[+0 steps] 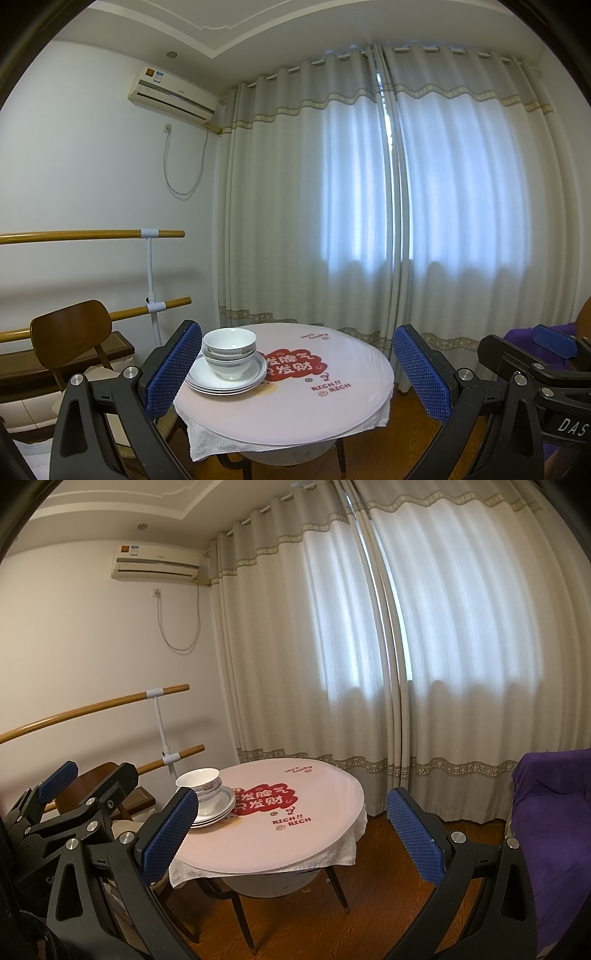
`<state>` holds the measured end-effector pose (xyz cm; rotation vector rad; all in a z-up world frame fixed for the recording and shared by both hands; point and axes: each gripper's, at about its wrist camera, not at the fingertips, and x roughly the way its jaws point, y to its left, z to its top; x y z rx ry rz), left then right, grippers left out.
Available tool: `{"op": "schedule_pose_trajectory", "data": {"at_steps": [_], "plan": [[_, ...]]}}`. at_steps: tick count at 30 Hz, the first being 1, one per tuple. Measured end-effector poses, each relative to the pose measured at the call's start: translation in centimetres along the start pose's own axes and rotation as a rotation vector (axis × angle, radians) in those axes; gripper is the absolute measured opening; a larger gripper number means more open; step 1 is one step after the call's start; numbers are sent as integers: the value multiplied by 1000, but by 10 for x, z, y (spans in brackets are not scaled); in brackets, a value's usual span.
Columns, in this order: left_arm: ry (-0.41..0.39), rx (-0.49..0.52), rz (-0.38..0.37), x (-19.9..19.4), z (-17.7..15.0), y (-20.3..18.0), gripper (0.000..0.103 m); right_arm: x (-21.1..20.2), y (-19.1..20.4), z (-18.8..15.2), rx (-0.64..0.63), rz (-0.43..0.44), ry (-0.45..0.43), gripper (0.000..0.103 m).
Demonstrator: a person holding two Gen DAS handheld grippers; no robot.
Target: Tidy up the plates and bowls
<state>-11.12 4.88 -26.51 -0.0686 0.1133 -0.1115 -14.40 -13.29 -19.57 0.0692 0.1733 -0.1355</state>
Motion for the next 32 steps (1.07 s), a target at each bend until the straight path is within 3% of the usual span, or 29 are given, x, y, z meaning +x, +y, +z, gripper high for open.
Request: {"op": "schedule_pose_trajectory", "data": {"at_steps": [32], "plan": [[-1,1,0,-1,-1,1,102,-3,3,-1,3,-2,-2,103]]}}
